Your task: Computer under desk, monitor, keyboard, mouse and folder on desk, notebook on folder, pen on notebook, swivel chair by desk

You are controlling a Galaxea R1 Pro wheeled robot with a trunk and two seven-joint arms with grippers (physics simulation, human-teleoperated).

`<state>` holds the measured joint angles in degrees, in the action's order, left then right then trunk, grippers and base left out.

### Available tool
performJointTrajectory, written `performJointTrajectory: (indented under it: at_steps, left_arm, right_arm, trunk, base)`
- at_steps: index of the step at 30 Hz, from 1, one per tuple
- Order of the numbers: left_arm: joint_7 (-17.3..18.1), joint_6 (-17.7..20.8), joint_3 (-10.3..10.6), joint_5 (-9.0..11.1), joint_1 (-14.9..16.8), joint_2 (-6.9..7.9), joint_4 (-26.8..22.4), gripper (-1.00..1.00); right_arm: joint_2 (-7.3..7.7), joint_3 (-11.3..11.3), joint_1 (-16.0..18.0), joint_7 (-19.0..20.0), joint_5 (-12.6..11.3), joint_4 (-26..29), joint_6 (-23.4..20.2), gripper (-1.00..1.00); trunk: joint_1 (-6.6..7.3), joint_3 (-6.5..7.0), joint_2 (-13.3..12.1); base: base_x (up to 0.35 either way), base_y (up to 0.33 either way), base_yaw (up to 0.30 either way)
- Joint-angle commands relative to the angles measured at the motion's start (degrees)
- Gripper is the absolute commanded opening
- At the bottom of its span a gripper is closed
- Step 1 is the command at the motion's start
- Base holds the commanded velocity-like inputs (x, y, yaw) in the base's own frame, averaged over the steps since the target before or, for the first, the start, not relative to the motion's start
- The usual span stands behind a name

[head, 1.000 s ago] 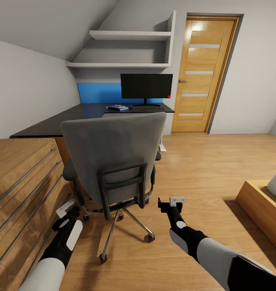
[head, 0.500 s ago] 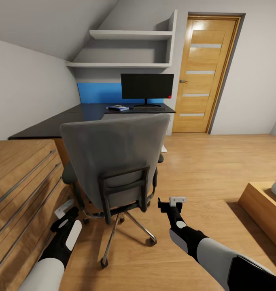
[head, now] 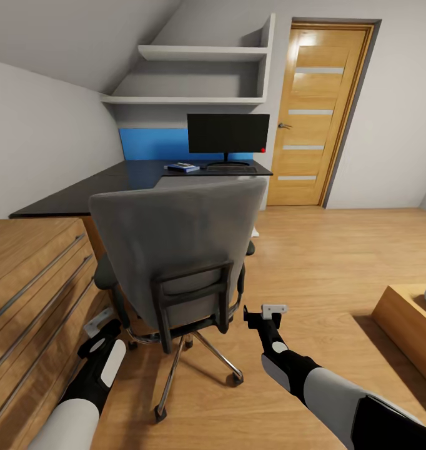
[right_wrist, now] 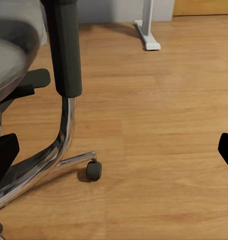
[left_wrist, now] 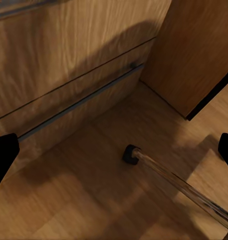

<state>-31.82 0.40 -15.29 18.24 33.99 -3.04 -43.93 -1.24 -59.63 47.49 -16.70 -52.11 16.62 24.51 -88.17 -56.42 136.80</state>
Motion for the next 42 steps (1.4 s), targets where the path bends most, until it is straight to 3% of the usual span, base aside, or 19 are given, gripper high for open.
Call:
performJointTrajectory:
  at_steps: [1, 17, 42]
  left_arm:
    - [-0.1, 0.0, -0.1, 0.4, 0.0, -0.04, -0.1, 1.0]
    - [0.1, 0.0, 0.0, 0.4, 0.0, -0.04, -0.1, 1.0]
    - [0.6, 0.1, 0.3, 0.4, 0.0, -0.12, -2.0, 1.0]
  right_arm:
    - [0.01, -0.5, 0.1, -0.3, -0.4, 0.0, 0.2, 1.0]
    - [0.11, -0.5, 0.1, -0.3, -0.4, 0.1, 0.2, 1.0]
    - [0.1, -0.6, 0.1, -0.3, -0.3, 0.1, 0.2, 1.0]
  trunk:
    - [0.01, -0.04, 0.0]
    - [0.01, 0.43, 0.0]
    - [0.01, 0.43, 0.0]
  base:
    - [0.002, 0.001, -0.033]
    - [0.008, 0.0, -0.085]
    - [0.244, -0.18, 0.0]
